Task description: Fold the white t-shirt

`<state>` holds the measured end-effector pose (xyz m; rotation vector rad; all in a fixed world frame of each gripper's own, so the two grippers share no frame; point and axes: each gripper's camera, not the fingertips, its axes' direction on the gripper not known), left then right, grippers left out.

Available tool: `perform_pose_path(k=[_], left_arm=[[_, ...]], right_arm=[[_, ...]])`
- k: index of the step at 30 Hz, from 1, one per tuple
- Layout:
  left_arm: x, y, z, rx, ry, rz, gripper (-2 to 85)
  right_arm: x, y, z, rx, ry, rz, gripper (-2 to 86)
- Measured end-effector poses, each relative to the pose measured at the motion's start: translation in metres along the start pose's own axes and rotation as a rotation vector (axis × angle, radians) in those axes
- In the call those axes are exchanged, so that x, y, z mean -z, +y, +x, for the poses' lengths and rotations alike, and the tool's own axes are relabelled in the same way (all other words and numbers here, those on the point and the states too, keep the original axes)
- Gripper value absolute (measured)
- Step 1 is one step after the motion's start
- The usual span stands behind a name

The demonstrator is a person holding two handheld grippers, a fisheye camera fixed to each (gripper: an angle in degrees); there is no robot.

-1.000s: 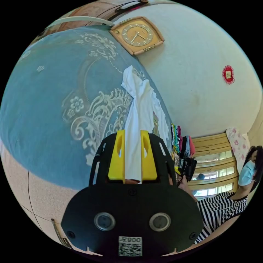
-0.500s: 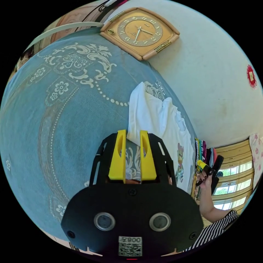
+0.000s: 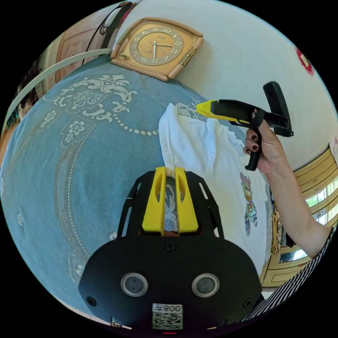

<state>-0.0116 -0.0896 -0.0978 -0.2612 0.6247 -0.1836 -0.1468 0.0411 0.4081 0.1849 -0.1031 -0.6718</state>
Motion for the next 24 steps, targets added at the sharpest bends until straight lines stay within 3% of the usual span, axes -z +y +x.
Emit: perform_pose_path(k=[7,14,16,20,24], left_arm=[[-0.008,-0.004,0.019,-0.06,-0.061,-0.01,3.4],[-0.013,-0.007,0.023,-0.05,-0.033,0.0,3.1],[-0.01,-0.005,0.027,-0.072,-0.025,0.028,3.1],[0.014,0.002,0.047,-0.178,-0.126,0.182,3.2],[-0.002,-0.005,0.051,-0.193,-0.175,0.112,3.8]], right_arm=[[-0.119,-0.027,-0.009,0.049,0.224,-0.204,8.5],[-0.152,-0.017,-0.014,0.132,0.405,-0.171,3.4],[-0.145,-0.018,-0.002,0.089,0.32,-0.147,2.3],[-0.083,-0.012,0.036,0.001,-0.09,0.109,1.3],[-0.109,-0.023,0.061,-0.043,-0.157,-0.009,1.6]])
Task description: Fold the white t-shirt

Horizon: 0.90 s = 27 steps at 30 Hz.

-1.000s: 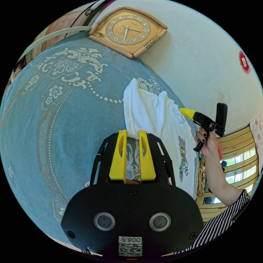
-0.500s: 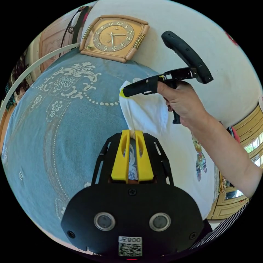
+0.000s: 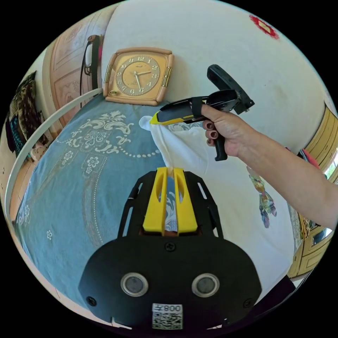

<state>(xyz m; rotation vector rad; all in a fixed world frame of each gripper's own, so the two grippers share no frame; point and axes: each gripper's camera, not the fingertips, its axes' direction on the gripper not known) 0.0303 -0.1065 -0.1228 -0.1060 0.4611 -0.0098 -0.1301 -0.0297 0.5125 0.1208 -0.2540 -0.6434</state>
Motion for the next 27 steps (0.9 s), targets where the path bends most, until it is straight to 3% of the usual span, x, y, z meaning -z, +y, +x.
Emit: perform_pose_path(k=[4,9,14,18,22,25,27], left_arm=[[-0.016,-0.001,0.002,0.023,-0.016,-0.066,5.5],[-0.008,0.003,0.002,0.049,0.019,0.006,5.3],[-0.047,-0.004,0.013,0.036,0.018,-0.132,3.1],[-0.047,-0.008,0.021,0.017,-0.013,-0.105,1.7],[-0.072,-0.008,0.028,0.033,-0.027,-0.188,1.5],[-0.068,-0.006,0.04,0.023,-0.006,-0.11,1.9],[-0.064,-0.007,0.051,-0.01,0.048,-0.048,2.2]], right_arm=[[-0.014,-0.001,0.016,-0.062,-0.001,-0.056,2.0],[0.051,0.027,-0.005,0.019,0.059,0.182,1.9],[0.001,0.015,0.003,0.019,0.085,-0.149,0.8],[0.047,0.015,-0.012,0.063,0.045,-0.012,0.3],[0.07,0.017,-0.005,0.021,0.023,-0.026,0.3],[0.139,0.054,0.009,-0.009,-0.079,0.142,0.3],[0.211,0.113,0.028,-0.055,-0.026,0.27,0.3]])
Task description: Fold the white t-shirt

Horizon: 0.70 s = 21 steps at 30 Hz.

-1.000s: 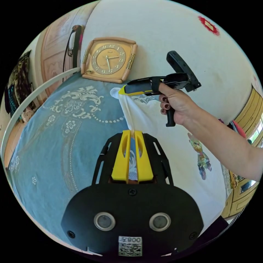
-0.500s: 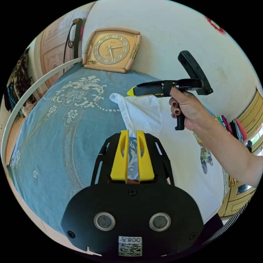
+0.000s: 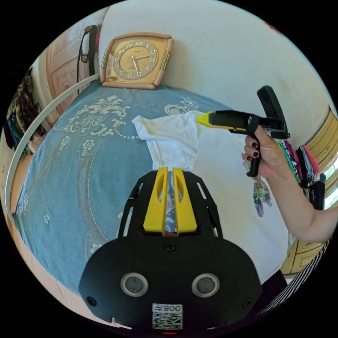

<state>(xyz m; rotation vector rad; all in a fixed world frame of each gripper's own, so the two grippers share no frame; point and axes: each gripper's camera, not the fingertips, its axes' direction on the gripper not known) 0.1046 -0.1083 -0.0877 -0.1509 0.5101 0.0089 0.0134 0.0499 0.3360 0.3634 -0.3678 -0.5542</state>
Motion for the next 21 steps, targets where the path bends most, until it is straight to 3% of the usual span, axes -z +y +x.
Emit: perform_pose_path(k=[4,6,11,17,21], left_arm=[[-0.017,-0.018,0.034,-0.112,0.118,0.054,3.0],[-0.037,-0.035,0.052,-0.165,0.143,0.035,3.4],[-0.118,-0.106,0.101,-0.296,0.056,-0.032,5.4],[-0.197,-0.17,0.107,-0.227,0.023,-0.117,6.3],[-0.239,-0.181,0.102,-0.157,0.028,-0.153,4.6]], right_arm=[[0.132,0.064,0.052,-0.114,0.204,0.124,0.7],[0.203,0.083,0.093,-0.223,0.398,0.127,1.3],[0.291,0.054,0.148,-0.29,0.656,0.028,5.8],[0.309,0.009,0.171,-0.227,0.678,-0.143,7.7],[0.327,-0.003,0.151,-0.185,0.689,-0.148,5.0]])
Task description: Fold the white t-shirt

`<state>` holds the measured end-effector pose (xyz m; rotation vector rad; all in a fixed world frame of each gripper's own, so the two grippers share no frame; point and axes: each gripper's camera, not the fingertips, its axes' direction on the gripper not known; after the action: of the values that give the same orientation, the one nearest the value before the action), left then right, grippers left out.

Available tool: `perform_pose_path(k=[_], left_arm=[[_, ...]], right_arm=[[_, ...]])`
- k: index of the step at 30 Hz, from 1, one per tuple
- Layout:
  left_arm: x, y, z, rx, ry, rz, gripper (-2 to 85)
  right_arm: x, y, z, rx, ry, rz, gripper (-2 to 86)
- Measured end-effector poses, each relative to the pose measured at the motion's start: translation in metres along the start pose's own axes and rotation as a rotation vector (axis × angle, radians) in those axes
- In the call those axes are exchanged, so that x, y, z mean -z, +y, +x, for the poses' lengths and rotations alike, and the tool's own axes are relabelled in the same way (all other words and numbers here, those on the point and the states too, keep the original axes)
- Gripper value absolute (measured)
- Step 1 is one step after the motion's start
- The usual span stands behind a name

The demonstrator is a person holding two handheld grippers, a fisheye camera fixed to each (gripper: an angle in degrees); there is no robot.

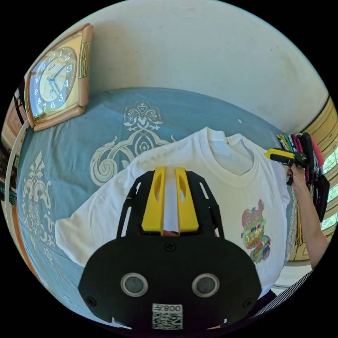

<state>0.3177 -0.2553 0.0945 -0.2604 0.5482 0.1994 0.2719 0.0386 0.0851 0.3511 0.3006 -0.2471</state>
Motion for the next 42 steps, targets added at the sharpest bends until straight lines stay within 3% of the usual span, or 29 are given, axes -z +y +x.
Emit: perform_pose_path(k=[6,9,13,17,20,24,28,35,38,42], left_arm=[[-0.033,-0.015,0.008,-0.034,-0.074,-0.011,2.3],[-0.049,-0.018,0.012,-0.033,-0.083,-0.007,2.3],[-0.057,-0.017,0.02,-0.026,-0.077,0.048,2.9],[-0.062,-0.007,0.054,-0.15,0.159,0.151,5.3],[-0.084,-0.008,0.103,-0.304,0.341,0.132,6.9],[-0.118,-0.022,0.176,-0.474,0.485,0.079,7.6],[-0.165,-0.044,0.257,-0.598,0.585,0.023,7.8],[-0.262,-0.07,0.339,-0.631,0.529,-0.174,6.7],[-0.281,-0.07,0.35,-0.646,0.51,-0.183,6.1],[-0.294,-0.072,0.351,-0.644,0.522,-0.185,6.7]], right_arm=[[0.088,0.01,0.014,-0.038,-0.025,0.109,1.9],[0.079,-0.008,0.02,-0.056,-0.045,-0.015,2.1],[0.134,-0.005,0.034,-0.115,-0.095,0.07,3.4],[0.226,0.071,0.057,-0.229,-0.151,0.218,5.6],[0.27,0.159,0.056,-0.354,-0.153,0.266,7.7],[0.29,0.23,0.039,-0.462,-0.169,0.194,9.1],[0.299,0.239,0.029,-0.485,-0.242,0.199,9.2],[0.342,0.241,0.02,-0.473,-0.203,0.185,3.3],[0.385,0.255,0.013,-0.475,-0.199,0.27,2.4],[0.376,0.268,0.007,-0.569,-0.237,0.217,2.9]])
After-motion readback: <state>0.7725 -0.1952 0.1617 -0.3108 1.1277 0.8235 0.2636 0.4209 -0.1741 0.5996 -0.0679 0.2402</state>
